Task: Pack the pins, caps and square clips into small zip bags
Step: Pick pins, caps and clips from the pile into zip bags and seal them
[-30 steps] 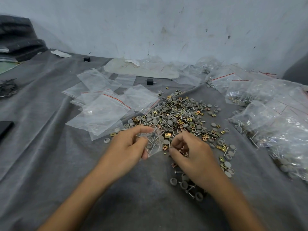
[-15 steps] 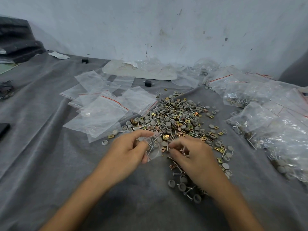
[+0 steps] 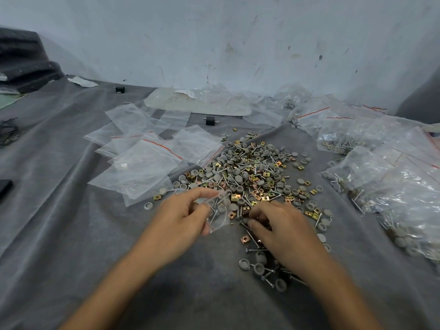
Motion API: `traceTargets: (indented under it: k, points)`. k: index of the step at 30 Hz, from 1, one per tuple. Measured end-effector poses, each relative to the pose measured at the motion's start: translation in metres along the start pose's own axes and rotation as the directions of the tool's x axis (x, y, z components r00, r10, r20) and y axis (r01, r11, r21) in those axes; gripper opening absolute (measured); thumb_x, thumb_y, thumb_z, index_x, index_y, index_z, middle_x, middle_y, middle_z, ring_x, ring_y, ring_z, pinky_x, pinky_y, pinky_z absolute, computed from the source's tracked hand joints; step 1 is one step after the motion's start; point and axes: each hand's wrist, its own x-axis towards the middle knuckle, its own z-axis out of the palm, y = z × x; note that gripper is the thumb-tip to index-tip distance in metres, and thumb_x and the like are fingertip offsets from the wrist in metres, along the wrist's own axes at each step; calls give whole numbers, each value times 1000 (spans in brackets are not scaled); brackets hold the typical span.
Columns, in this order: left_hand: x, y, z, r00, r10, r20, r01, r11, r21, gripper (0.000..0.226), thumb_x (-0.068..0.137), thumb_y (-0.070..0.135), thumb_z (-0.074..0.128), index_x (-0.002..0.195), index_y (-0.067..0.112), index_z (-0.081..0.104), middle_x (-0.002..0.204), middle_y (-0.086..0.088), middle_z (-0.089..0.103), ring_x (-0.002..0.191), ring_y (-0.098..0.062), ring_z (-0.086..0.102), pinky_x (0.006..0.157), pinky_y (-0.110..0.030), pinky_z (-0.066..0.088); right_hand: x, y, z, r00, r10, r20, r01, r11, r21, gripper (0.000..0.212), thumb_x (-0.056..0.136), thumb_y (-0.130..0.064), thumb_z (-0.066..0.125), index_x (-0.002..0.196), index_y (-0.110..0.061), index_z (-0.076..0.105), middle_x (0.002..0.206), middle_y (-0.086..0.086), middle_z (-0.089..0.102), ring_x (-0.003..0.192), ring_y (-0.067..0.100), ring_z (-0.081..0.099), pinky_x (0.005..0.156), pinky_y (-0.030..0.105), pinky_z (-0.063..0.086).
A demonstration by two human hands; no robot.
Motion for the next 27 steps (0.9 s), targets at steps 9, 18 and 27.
traceTargets:
  k: [9, 18, 27]
  points:
    - [-2, 1, 0, 1000, 1, 1, -1, 1000, -8, 35, 86, 37, 46, 111, 49, 67, 61, 0, 69, 52, -5, 53, 55, -27, 42, -2, -5, -3, 979, -16, -203, 88, 933, 350, 8, 92, -37, 68, 86, -35, 64, 79, -16, 66, 76, 3, 61, 65, 21, 48]
    - [-1, -2, 2, 999, 47, -3, -47, 999, 22, 34, 87, 42, 47, 113, 60, 59, 59, 1, 69, 51, -4, 54, 53, -26, 43, -9, -33, 9, 982, -186, -36, 168, 768, 619, 26, 98, -22, 64, 122, -33, 68, 111, -22, 69, 105, -1, 64, 85, 15, 48]
    - [-1, 0, -4, 999, 34, -14, -34, 999, 13, 37, 87, 38, 46, 113, 61, 60, 62, -1, 70, 48, -4, 51, 51, -24, 42, -2, -5, -5, 988, -22, -152, 104, 825, 555, 16, 97, -27, 66, 102, -41, 69, 97, -23, 70, 90, 2, 67, 71, 13, 48]
